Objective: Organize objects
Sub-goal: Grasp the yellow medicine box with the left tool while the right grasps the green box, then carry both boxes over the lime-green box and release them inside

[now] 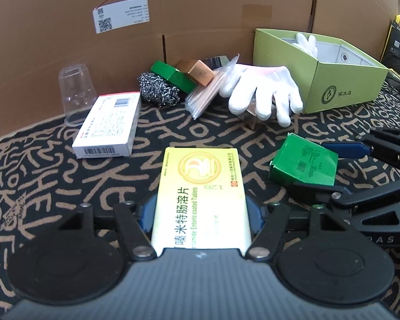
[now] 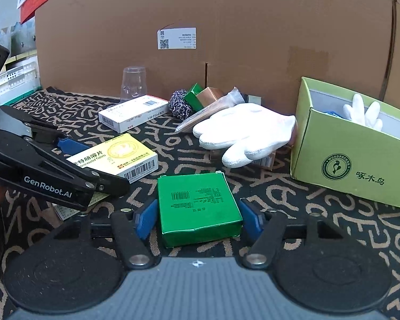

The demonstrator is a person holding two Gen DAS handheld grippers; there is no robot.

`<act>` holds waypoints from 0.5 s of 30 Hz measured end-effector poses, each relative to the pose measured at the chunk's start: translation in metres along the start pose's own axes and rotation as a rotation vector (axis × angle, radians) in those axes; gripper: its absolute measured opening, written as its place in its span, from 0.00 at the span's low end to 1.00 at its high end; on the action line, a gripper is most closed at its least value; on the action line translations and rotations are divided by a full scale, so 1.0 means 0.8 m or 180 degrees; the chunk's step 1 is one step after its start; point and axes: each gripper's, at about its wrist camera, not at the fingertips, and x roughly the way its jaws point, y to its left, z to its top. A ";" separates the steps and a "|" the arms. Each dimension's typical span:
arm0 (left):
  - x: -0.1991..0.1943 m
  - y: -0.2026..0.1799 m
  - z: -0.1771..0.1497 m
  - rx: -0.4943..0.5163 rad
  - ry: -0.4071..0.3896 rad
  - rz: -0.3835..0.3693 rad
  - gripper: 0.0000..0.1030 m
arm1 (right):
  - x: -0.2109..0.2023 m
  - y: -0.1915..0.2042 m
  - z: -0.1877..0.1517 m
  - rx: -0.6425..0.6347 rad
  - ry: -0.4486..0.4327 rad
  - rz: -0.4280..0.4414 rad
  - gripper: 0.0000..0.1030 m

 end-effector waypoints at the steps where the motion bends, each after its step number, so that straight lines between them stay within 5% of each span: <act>1: -0.001 0.000 0.001 -0.0023 0.0008 0.0001 0.63 | -0.003 0.000 -0.001 0.0015 -0.0032 -0.0007 0.67; 15: -0.056 -0.071 0.084 0.0205 -0.0475 -0.0347 0.63 | -0.075 -0.071 0.006 0.0511 -0.0743 -0.0425 0.66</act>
